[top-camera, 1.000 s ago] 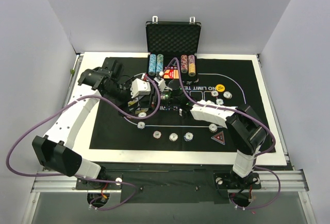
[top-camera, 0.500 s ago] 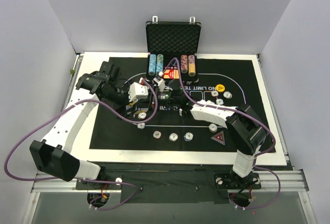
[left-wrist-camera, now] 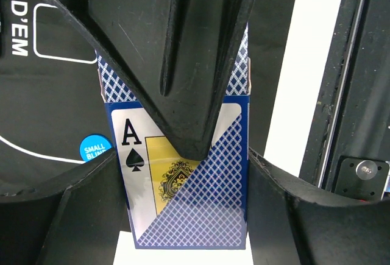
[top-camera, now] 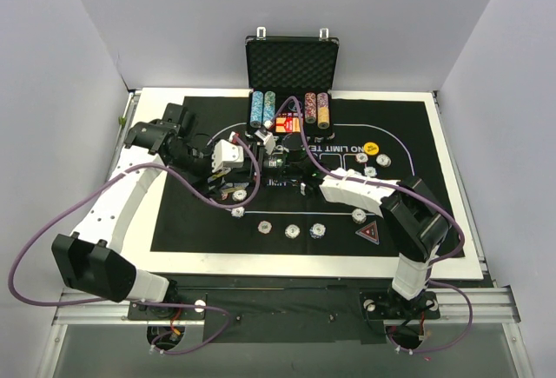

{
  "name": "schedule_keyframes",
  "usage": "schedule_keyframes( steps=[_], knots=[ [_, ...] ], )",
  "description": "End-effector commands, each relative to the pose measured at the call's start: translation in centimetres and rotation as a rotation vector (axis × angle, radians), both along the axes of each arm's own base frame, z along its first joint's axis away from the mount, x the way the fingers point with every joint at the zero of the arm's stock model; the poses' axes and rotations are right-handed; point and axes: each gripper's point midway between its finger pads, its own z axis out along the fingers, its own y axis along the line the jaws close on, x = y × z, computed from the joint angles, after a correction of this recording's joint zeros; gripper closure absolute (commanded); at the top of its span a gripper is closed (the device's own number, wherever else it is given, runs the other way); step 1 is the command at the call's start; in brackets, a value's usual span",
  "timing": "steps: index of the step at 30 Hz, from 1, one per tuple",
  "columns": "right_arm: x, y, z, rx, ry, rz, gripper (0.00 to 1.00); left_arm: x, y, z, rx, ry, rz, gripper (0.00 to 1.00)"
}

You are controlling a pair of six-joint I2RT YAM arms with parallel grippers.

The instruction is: Distribute texas hold em gaming equipment

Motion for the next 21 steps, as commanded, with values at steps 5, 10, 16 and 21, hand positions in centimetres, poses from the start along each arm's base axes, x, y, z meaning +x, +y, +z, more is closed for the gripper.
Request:
schedule_keyframes(
  steps=[5,10,16,21],
  knots=[
    [-1.2,0.6,7.0,0.176,-0.143,0.062,0.83,-1.0,-0.2,0.6,-0.042,0.041,-0.066,0.33],
    [-1.1,0.7,6.5,0.173,-0.125,0.059,0.69,-1.4,-0.3,1.3,-0.053,0.027,-0.079,0.49],
    [-0.6,0.1,5.7,0.142,-0.123,0.041,0.41,-2.0,-0.1,1.7,-0.059,0.02,-0.067,0.81],
    [-0.8,-1.2,3.0,-0.018,-0.159,0.042,0.39,-2.0,0.2,1.9,-0.047,-0.004,-0.049,0.86]
  ],
)
